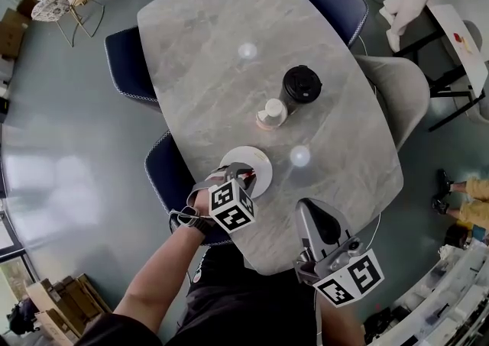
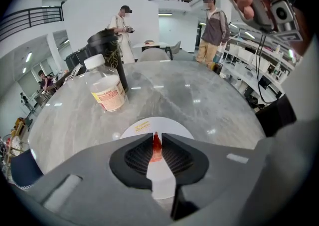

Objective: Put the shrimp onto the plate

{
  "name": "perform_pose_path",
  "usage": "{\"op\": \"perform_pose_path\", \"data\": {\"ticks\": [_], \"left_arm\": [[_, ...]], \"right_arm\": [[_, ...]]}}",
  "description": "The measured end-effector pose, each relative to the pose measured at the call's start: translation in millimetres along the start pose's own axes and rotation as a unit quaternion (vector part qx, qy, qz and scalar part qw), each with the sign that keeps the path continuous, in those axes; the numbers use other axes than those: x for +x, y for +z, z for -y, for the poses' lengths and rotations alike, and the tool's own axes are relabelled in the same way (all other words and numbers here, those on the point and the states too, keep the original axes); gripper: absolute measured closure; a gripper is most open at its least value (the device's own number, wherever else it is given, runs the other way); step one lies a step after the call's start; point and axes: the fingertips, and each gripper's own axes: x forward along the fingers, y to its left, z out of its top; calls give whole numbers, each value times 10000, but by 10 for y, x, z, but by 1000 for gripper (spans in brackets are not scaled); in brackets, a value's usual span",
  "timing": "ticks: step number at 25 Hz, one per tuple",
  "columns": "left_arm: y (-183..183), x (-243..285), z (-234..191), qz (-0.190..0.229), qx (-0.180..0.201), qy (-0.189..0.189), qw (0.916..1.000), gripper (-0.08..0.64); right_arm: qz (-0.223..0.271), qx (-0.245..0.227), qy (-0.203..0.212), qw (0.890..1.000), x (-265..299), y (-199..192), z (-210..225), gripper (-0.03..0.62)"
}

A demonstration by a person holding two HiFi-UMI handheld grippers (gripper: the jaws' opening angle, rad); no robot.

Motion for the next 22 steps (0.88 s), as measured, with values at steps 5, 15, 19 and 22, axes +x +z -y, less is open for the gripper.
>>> {"op": "perform_pose_path", "data": {"ticks": [5,15,19,22], "left_arm": [[-50,103,23,-201,-12,-117,9997,505],[27,40,-33,-92,-178,-26,9998,505],[215,-189,-101,186,-495,178,9984,506],[435,-409,-26,466,-721,179,9961,506]], "right_arm": [[-46,72,-7,10000,-13,-33,65,591],[-137,146,80,9998,-25,-20,128,591],[-221,78,186,9996,-15,62,159,591],[-261,37,277,9993,-58,145,157,591]]}}
